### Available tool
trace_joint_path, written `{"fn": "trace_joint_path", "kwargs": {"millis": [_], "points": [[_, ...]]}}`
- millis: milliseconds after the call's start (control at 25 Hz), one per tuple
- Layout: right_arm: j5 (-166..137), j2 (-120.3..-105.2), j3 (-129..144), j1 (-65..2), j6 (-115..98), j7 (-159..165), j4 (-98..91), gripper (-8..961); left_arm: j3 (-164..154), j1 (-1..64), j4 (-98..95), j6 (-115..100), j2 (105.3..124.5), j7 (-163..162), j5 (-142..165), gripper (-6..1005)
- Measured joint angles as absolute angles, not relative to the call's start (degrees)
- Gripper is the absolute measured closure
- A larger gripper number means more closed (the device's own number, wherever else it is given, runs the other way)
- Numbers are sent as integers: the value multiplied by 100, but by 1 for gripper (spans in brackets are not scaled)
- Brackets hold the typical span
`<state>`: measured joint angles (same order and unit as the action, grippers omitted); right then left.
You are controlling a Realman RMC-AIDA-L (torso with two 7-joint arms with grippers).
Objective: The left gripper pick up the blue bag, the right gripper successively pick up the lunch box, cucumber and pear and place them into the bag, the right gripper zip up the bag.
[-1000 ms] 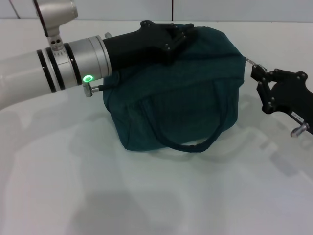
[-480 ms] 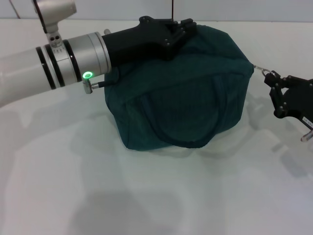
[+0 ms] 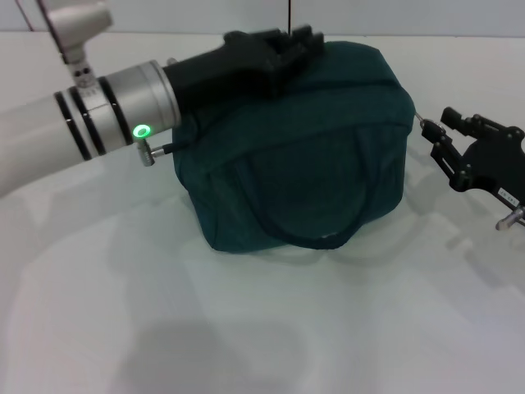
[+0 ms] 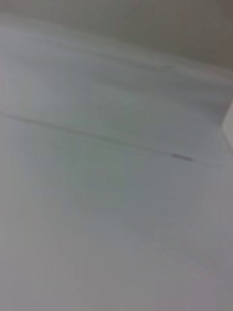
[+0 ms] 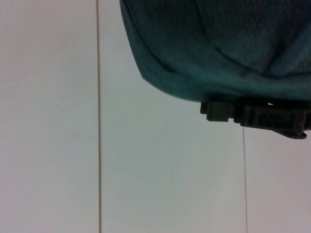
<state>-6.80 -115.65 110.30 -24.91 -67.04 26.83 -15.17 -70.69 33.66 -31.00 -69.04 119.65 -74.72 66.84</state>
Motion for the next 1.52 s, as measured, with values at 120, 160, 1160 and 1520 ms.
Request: {"fn": "trace_joint_path", "kwargs": {"millis": [120,160,1160,1520], "points": [[-680,-11540,11013,-2417,-6980,2773,-1546,683,-7054,3215,-3024,-7034,11966,-7328,6207,833],[-671,-11519,11008,-2373,-7183,2837,-1546,641,-7054,3215,-3024,-7034,11966,-7328,6207,791],[-2531,-10898,11000,-2608,-9371,4124,-1556,308,-7106,2325,-1848,-9392,11966,-4325,5540,207],[-2958,-11128,10849,-2794,-9333,3714,-1508,308,-7110,2233,-1317,-9599,11972,-3455,5615,206]]}}
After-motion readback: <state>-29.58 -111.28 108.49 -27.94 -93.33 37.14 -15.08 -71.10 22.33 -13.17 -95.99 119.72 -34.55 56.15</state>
